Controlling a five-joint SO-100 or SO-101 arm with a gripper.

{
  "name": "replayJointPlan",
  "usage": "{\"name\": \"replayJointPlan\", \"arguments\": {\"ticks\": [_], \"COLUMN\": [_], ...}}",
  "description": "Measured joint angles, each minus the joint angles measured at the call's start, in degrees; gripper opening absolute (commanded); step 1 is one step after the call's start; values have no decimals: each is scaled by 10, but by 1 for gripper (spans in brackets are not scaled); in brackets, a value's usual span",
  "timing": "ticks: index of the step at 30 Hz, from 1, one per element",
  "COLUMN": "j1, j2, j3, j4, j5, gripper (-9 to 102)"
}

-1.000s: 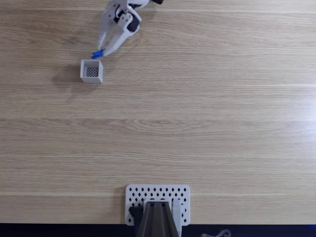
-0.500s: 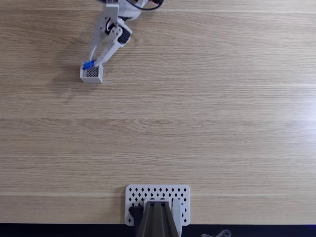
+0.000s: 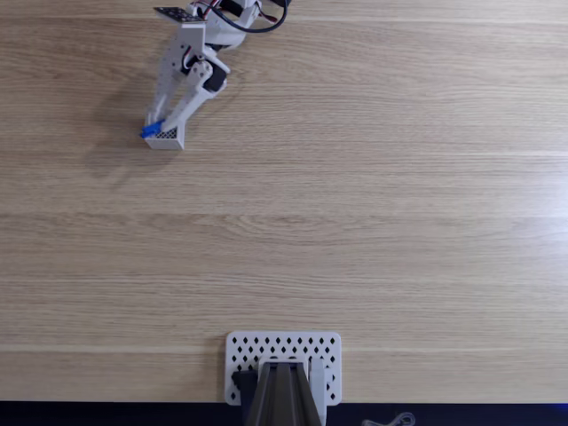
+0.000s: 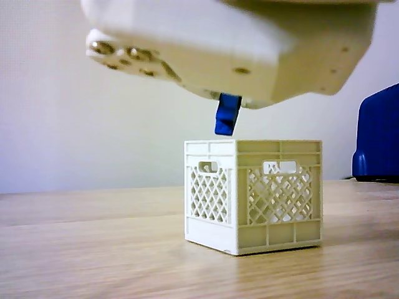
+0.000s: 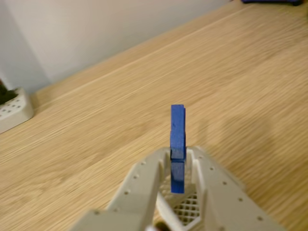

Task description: Grasp a peg and put it in the crate.

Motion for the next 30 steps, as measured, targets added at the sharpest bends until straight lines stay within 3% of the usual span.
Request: {"name": "replayJointPlan", "arguments": {"ticks": [11,20,23,27,30], "j1": [27,27,27,27,27], "j2": [-17,-17,-17,-17,-17], "j3": [-19,-19,-19,-19,-19], "j4": [0,0,0,0,0], "j5": [0,0,0,0,0], "gripper": [1,17,14,-2,0]}}
